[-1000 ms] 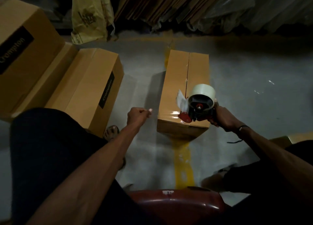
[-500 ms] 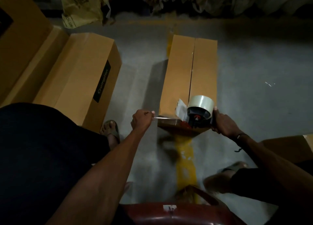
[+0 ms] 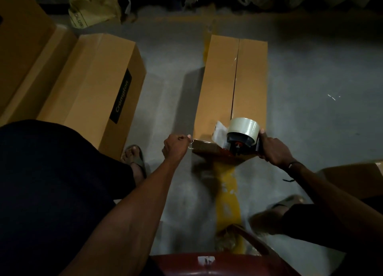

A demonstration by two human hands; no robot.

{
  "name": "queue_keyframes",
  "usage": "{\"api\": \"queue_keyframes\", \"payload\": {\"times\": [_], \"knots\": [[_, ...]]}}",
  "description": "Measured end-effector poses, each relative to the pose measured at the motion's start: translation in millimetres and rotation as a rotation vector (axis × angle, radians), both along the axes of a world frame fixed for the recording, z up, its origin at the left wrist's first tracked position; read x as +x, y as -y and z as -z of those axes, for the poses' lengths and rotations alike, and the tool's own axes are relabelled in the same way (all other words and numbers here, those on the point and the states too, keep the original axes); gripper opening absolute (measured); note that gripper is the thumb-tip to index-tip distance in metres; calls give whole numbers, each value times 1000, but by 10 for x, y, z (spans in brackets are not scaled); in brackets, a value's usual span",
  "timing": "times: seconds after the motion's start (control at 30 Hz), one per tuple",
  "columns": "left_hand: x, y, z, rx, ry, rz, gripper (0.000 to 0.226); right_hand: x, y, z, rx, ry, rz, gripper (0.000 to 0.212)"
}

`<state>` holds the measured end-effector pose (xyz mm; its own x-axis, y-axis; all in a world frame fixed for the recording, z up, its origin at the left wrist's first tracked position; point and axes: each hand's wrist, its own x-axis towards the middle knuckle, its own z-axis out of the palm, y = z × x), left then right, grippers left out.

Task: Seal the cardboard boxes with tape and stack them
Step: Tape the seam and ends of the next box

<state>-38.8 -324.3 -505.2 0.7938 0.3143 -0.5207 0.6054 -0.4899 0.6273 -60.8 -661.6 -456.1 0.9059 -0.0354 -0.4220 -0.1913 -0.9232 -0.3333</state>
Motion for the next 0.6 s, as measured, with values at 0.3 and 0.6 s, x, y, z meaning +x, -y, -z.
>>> {"api": "queue_keyframes", "payload": {"times": [0.3, 0.6], "knots": [[-34, 89, 118, -20, -39, -83, 45, -22, 8, 79, 42, 82, -34, 81], [4, 178, 9, 138, 147, -95, 27, -54, -26, 24, 69, 100, -5, 81]]}}
